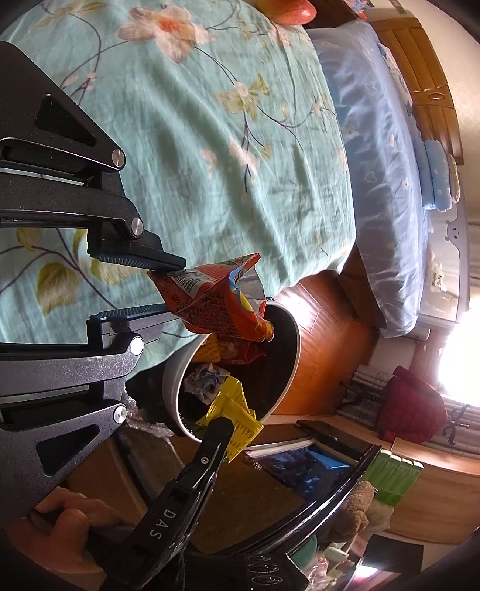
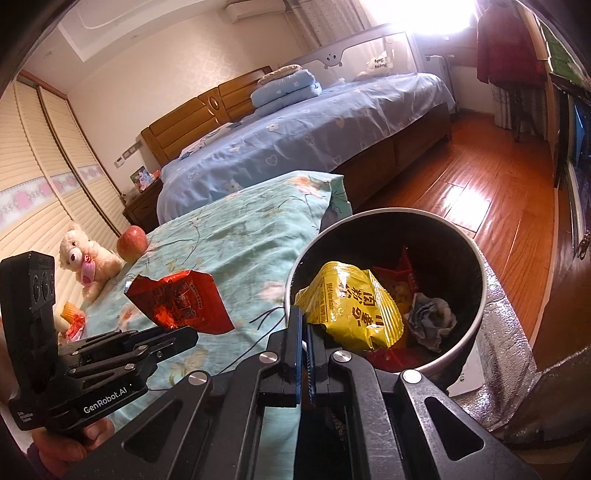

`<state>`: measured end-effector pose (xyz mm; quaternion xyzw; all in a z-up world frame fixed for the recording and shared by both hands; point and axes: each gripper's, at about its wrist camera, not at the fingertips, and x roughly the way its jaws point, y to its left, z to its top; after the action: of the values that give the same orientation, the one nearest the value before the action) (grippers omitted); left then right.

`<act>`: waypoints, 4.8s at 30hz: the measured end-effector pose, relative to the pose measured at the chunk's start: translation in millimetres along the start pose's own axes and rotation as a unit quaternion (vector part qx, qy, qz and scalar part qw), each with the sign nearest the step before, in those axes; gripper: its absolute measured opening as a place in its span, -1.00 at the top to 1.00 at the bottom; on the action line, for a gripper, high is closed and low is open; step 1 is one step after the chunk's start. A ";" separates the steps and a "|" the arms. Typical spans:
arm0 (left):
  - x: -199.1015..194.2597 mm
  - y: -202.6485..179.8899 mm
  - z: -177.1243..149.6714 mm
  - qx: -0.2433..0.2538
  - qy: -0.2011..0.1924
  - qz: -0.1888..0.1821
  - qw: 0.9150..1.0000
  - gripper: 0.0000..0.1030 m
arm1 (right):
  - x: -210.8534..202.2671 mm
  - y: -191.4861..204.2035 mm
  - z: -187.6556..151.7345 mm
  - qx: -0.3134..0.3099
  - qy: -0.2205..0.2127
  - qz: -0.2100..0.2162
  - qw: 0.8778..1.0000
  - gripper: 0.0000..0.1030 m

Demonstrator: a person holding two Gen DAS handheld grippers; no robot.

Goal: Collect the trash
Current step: 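Carry the red and yellow wrappers over the bin, then open both grippers to drop the red and yellow wrappers into the bin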

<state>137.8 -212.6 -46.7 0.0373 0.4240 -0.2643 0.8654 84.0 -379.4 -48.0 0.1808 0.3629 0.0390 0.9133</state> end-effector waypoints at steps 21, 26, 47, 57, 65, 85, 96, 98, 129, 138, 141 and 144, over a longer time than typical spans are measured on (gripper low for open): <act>14.7 -21.7 16.7 0.024 0.004 -0.003 1.000 0.67 | 5.6 -20.2 8.7 0.009 0.002 -0.008 1.000 0.97; 19.4 -24.2 19.5 0.026 0.007 -0.005 1.000 0.67 | 8.1 -26.4 9.9 0.011 0.004 -0.010 1.000 0.96; 36.6 -42.5 29.7 0.041 0.017 -0.007 0.999 0.66 | 18.4 -40.2 17.6 0.013 0.013 -0.023 1.000 0.97; 41.6 -49.4 33.6 0.048 0.018 -0.006 0.999 0.67 | 18.7 -43.5 23.2 0.010 0.011 -0.026 1.000 0.96; 45.8 -53.3 35.4 0.051 0.021 -0.004 0.998 0.66 | 21.7 -47.7 25.2 0.012 0.014 -0.027 0.999 0.96; 53.6 -61.4 41.6 0.060 0.025 -0.003 0.998 0.66 | 24.1 -52.0 27.7 0.015 0.016 -0.026 0.999 0.96; 58.5 -63.5 43.2 0.061 0.028 -0.002 0.998 0.66 | 27.5 -54.9 29.1 0.017 0.018 -0.027 0.999 0.96; 58.8 -63.6 43.4 0.061 0.028 -0.002 0.998 0.66 | 28.6 -56.4 29.0 0.019 0.019 -0.027 0.999 0.96; 68.2 -70.4 43.2 0.065 0.036 0.002 0.997 0.66 | 32.3 -61.0 30.8 0.031 0.027 -0.025 0.999 0.94; 69.2 -71.0 42.7 0.066 0.038 0.001 0.997 0.64 | 34.3 -63.4 31.3 0.033 0.034 -0.023 0.999 0.87; 68.7 -70.3 42.6 0.065 0.039 -0.001 0.997 0.61 | 34.6 -65.5 32.7 0.039 0.035 -0.021 0.998 0.87; 65.6 -68.1 42.5 0.062 0.037 -0.006 0.997 0.49 | 35.4 -67.1 33.0 0.046 0.038 -0.018 0.998 0.85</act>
<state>167.7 -311.2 -58.2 0.0982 0.4387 -0.2935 0.8437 128.3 -444.7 -72.8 0.2140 0.4017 0.0129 0.8903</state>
